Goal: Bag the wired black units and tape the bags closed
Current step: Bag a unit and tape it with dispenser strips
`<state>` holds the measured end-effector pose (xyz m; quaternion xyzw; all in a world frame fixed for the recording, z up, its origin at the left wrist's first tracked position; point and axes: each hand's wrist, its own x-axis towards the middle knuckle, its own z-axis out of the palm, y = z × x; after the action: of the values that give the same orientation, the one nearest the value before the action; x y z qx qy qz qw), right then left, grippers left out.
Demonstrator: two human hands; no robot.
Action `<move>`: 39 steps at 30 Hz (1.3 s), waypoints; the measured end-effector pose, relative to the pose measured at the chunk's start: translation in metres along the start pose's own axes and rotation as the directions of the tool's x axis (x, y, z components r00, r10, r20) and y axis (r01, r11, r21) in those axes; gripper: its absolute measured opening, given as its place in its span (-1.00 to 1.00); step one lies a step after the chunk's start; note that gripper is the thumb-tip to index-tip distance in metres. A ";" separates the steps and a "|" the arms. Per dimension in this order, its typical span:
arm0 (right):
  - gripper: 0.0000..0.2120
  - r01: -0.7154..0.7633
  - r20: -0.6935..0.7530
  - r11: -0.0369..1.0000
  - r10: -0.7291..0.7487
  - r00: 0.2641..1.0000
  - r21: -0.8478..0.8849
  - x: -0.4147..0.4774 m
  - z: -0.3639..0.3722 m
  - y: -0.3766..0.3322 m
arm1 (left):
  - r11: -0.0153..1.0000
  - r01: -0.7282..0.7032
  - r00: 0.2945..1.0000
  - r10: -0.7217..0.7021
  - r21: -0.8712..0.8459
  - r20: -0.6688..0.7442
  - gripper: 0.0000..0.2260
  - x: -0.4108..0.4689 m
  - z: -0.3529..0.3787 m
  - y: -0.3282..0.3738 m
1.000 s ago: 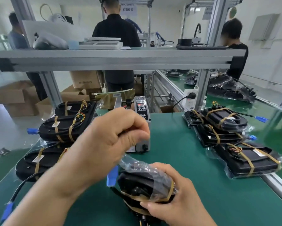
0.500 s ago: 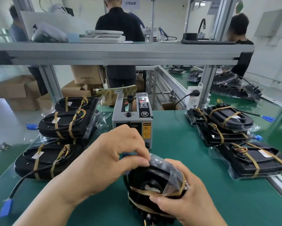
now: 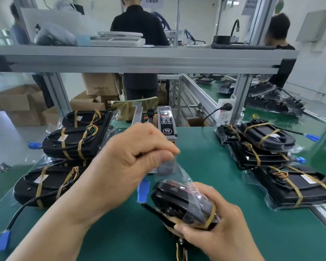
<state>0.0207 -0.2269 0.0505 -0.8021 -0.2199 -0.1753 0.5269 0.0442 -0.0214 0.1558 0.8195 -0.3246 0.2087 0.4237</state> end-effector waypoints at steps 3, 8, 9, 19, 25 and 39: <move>-0.19 -0.045 -0.139 0.999 0.044 0.989 -0.001 -0.006 0.002 0.008 | 0.960 0.245 0.920 -0.274 -0.136 -0.279 -0.89 -0.010 0.004 -0.021; -0.24 -0.128 -0.213 0.990 0.136 0.967 0.052 -0.004 0.002 0.005 | 0.402 0.650 0.406 -0.901 -0.645 -0.152 -0.85 -0.024 0.043 -0.086; -0.25 -0.124 -0.212 0.992 0.127 0.969 0.027 -0.003 0.003 0.003 | 0.299 0.646 0.331 -0.939 -0.702 -0.095 -0.87 -0.023 0.050 -0.096; -0.31 -0.133 -0.225 0.991 0.122 0.967 -0.034 0.002 0.004 0.003 | -0.105 0.536 0.093 -0.979 -0.837 0.182 -0.90 0.011 0.075 -0.128; -0.26 -0.162 -0.213 0.987 0.162 0.964 0.018 -0.001 0.004 0.014 | -0.077 0.499 0.094 -0.985 -0.863 0.142 -0.89 0.017 0.076 -0.127; -0.33 -0.086 -0.187 0.996 0.086 0.979 0.011 -0.003 0.005 0.013 | -0.033 0.364 0.069 -0.996 -0.931 0.062 -0.90 0.033 0.084 -0.128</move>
<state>0.0258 -0.2268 0.0369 -0.7900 -0.1349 -0.2265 0.5535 0.1633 -0.0479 0.0582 0.4118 0.3452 0.0404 0.8424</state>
